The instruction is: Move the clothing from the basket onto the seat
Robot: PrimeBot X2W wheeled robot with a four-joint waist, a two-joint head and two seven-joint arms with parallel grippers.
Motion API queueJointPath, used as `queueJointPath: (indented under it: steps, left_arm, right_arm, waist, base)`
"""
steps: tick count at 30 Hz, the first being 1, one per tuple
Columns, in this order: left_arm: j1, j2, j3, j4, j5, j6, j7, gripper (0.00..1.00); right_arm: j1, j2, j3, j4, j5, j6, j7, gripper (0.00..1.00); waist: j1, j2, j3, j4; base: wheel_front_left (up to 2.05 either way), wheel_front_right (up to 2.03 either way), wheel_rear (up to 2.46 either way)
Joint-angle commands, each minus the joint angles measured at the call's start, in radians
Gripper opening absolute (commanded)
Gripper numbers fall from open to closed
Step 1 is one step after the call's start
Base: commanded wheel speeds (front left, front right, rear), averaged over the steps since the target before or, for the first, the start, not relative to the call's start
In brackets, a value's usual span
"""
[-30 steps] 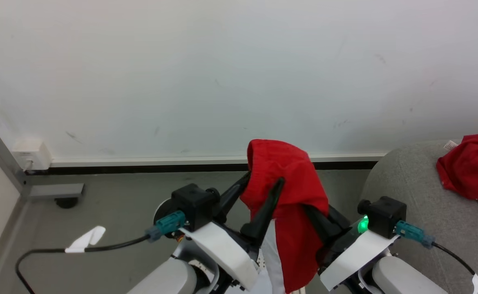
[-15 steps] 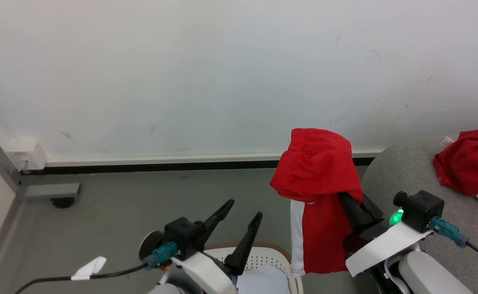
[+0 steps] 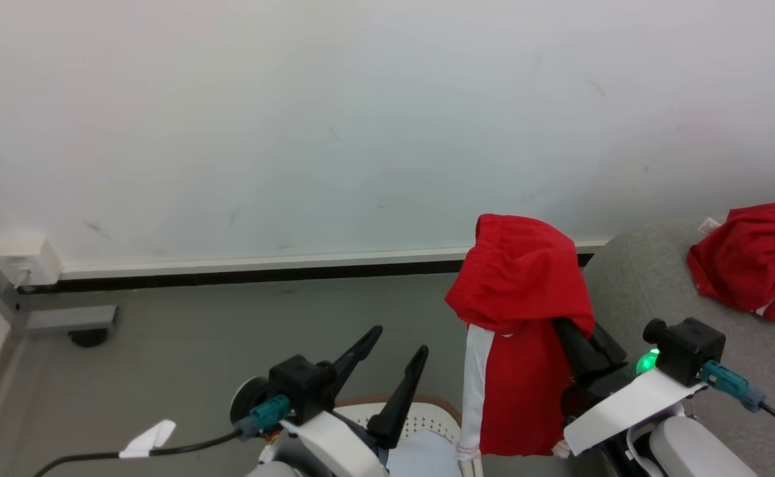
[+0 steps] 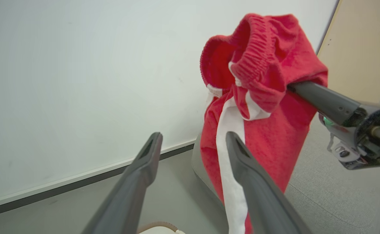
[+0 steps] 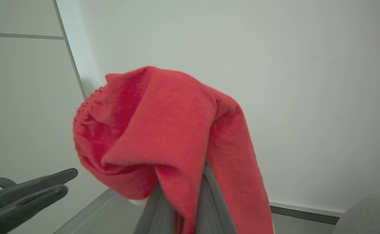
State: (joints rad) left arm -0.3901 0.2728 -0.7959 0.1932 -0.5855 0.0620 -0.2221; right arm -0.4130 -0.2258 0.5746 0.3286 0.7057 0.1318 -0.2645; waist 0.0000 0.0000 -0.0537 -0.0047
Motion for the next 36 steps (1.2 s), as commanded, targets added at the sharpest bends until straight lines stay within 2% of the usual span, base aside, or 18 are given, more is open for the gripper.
queueJointPath:
  steps: [1, 11, 23, 28, 32, 36]
  left_arm:
    - [0.0, 0.0, -0.002, 0.001, -0.009, -0.001, -0.008, 1.0]
    - [0.001, -0.015, -0.023, -0.008, -0.006, -0.008, -0.012, 1.0]
    - [-0.033, -0.058, -0.075, -0.02, 0.015, -0.037, -0.007, 1.0]
    - [-0.058, -0.071, -0.094, -0.022, 0.028, -0.05, -0.001, 1.0]
    - [-0.092, -0.088, -0.118, -0.03, 0.04, -0.074, 0.008, 1.0]
    - [-0.138, -0.104, -0.143, -0.035, 0.057, -0.102, 0.017, 1.0]
  right_arm:
    - [0.013, -0.006, -0.005, -0.004, -0.01, -0.002, 0.0, 0.0]
    - [0.026, -0.017, -0.034, -0.026, -0.026, -0.002, 0.0, 0.0]
    - [0.049, -0.054, -0.1, -0.073, -0.05, -0.002, 0.0, 0.0]
    - [0.048, -0.068, -0.158, -0.098, -0.06, -0.002, 0.0, 0.0]
    - [-0.006, -0.088, -0.258, -0.119, -0.08, -0.002, 0.0, 0.0]
    - [-0.097, -0.145, -0.352, -0.112, -0.119, -0.002, 0.0, 0.0]
  waist:
    - [0.0, 0.0, 0.002, -0.013]
    - [0.0, 0.0, 0.03, -0.136]
    - [0.0, 0.0, 0.093, -0.28]
    - [0.0, 0.0, 0.136, -0.29]
    - [0.0, 0.0, 0.206, -0.268]
    - [0.0, 0.0, 0.287, -0.226]
  base:
    - [0.0, 0.0, 0.0]
    - [0.0, 0.0, 0.0]
    - [0.0, 0.0, 0.0]
    - [0.0, 0.0, 0.0]
    - [0.0, 0.0, 0.0]
    - [0.0, 0.0, 0.0]
